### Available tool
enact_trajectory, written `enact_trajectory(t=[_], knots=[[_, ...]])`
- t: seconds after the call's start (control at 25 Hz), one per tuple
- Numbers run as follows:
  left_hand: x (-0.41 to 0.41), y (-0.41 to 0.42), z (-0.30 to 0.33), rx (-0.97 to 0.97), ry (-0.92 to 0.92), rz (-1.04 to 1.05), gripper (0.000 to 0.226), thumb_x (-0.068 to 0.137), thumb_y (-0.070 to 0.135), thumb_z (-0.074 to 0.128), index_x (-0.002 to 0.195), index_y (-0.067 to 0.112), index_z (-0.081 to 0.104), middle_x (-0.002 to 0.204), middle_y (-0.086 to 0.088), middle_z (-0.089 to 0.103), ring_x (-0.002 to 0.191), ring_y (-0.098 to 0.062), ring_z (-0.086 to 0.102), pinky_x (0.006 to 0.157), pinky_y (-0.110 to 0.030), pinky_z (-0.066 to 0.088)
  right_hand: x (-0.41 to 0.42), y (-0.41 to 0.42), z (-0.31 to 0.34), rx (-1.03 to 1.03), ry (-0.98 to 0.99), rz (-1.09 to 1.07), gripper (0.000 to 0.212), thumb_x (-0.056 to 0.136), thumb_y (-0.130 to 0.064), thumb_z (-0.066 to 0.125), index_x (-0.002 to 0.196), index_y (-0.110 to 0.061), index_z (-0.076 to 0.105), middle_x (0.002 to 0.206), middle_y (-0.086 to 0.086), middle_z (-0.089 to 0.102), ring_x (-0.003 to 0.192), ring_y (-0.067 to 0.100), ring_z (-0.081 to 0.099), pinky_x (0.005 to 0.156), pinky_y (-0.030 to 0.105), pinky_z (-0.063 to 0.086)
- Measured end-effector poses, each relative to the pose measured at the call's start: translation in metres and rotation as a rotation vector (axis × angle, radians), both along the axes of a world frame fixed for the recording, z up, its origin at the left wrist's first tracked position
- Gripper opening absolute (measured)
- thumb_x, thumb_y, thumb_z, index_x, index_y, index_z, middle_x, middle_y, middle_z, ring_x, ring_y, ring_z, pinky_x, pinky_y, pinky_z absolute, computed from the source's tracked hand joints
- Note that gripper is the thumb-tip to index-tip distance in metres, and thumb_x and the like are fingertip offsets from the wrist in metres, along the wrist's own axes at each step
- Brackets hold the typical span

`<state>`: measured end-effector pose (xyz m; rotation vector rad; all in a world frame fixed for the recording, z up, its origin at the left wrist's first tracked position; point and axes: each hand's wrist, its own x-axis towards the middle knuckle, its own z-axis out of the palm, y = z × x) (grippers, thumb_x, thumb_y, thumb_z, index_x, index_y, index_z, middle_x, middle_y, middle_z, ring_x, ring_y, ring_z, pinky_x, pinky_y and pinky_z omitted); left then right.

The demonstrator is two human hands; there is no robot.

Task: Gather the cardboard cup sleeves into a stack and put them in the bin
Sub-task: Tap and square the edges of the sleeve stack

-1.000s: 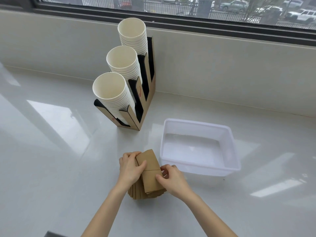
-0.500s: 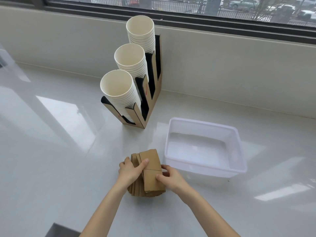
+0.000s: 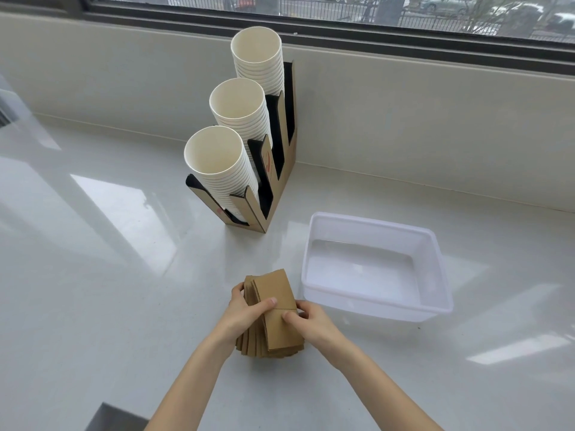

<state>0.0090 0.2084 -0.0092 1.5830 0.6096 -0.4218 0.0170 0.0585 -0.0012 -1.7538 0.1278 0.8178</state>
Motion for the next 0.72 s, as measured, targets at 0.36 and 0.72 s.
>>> enact_trajectory(t=[0.36, 0.72], knots=[[-0.021, 0.005, -0.003, -0.19, -0.07, 0.001, 0.069, 0.06, 0.032, 0.068, 0.123, 0.016, 0.043, 0.115, -0.004, 0.061, 0.103, -0.02, 0.06, 0.078, -0.03, 0.049, -0.009, 0.005, -0.005, -0.031, 0.016, 0.07, 0.044, 0.088, -0.036, 0.048, 0.128, -0.018, 0.04, 0.126, 0.005, 0.047, 0.106, 0.018, 0.052, 0.078, 0.022, 0.045], [-0.042, 0.003, 0.0, -0.195, -0.186, -0.003, 0.061, 0.065, 0.028, 0.067, 0.117, 0.026, 0.035, 0.109, 0.006, 0.056, 0.1, -0.007, 0.055, 0.077, -0.021, 0.045, -0.027, 0.004, -0.011, 0.089, -0.121, 0.061, 0.059, 0.083, -0.029, 0.054, 0.136, -0.023, 0.03, 0.136, 0.002, 0.042, 0.113, 0.015, 0.051, 0.068, 0.012, 0.048]])
